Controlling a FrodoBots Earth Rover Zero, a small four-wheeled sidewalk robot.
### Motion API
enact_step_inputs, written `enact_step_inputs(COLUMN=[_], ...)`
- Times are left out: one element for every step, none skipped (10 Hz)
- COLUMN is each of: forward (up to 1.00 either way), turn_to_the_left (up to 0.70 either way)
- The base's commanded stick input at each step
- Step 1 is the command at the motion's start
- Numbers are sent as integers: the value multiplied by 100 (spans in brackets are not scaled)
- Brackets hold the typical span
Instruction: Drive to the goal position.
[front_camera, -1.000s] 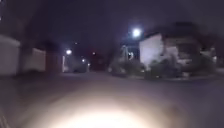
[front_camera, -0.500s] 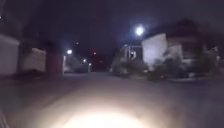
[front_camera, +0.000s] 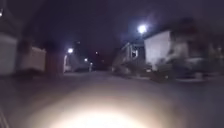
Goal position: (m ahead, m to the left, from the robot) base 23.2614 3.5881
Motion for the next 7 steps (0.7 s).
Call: enact_step_inputs(forward=[70,70,70,70,70,70,70], turn_to_the_left=[0,0,0,0,0,0,0])
